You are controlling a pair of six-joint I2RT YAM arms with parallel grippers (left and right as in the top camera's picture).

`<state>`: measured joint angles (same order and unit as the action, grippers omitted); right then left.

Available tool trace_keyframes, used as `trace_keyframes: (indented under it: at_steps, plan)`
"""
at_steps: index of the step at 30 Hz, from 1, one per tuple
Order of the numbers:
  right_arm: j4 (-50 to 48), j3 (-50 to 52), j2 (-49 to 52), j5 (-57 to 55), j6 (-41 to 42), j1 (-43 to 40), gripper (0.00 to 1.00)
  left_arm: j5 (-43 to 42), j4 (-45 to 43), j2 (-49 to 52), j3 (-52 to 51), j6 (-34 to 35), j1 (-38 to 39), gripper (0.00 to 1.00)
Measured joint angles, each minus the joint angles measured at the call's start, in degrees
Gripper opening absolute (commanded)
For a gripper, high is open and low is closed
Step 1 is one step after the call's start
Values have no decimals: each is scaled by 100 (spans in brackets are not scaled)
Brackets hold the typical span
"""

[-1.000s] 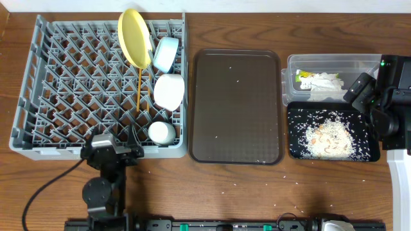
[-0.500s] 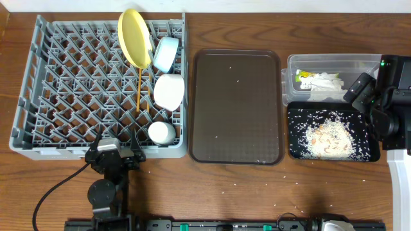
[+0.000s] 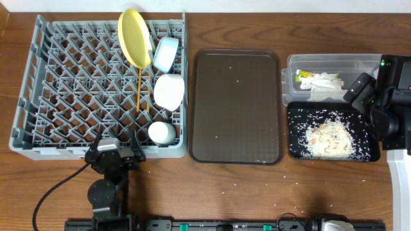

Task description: Sort waste into correct bins and load items into the dishwasher

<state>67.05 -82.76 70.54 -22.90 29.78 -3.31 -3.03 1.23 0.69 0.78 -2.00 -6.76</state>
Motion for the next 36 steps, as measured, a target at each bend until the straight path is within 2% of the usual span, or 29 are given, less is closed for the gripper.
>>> trace_keyframes:
  at_steps: [22, 25, 28, 36]
  plan:
    - [-232, 4, 0, 52, -68, 0, 99, 0, 0, 0, 0, 2, 0, 91]
    - [-1005, 190, -44, 273, -389, 0, 99, 0, 2, 0, 0, 0, 0, 91]
    - [-2264, 780, -286, 684, -879, 0, 99, 2, 2, 2, 2, 2, 0, 91]
    - [-5320, 3622, -2037, 1580, -1528, 79, 99, 0, 22, 7, 15, 0, 0, 91]
